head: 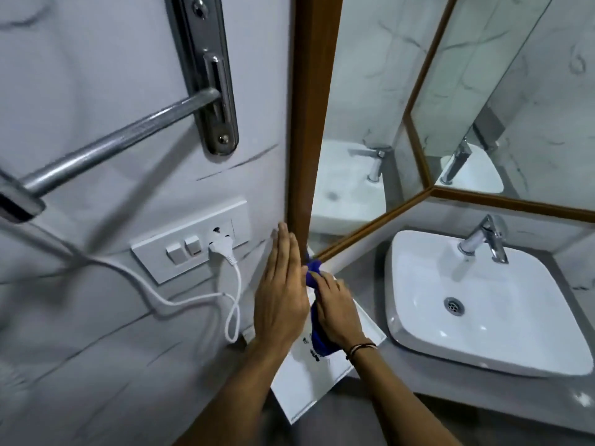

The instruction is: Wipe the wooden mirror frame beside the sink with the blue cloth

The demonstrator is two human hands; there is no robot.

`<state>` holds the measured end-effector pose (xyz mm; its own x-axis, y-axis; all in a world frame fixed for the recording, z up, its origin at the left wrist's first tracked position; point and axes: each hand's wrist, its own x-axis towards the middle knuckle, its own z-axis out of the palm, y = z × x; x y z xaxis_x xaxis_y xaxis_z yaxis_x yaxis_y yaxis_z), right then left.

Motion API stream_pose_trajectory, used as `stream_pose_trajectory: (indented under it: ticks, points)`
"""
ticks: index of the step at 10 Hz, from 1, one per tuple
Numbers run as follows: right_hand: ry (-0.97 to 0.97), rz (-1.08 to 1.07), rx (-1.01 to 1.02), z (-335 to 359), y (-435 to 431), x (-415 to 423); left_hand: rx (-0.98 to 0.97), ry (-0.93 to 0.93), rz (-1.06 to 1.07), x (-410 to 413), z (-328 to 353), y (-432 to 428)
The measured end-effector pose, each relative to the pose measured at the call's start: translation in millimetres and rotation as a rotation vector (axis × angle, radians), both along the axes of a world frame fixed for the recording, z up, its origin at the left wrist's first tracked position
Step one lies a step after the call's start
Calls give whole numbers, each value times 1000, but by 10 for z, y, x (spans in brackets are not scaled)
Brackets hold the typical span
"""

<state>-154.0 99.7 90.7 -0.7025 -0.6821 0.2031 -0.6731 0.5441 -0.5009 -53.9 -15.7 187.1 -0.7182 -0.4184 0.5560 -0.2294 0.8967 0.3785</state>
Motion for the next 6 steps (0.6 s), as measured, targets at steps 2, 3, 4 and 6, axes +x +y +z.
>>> stream_pose_trajectory:
  ticks: [2, 3, 4, 6]
  points:
    - [-66, -34, 235, -630, 287, 307, 172, -375, 7, 411, -1229, 157]
    - [-140, -77, 304, -1054, 152, 312, 166, -523, 86, 453, -1825, 195]
    - [-173, -36, 414, -1434, 124, 388, 103, -592, 67, 475, -2160, 208]
    - [-133, -49, 357, -1733, 168, 434, 60, -423, -18, 495, -2487, 196]
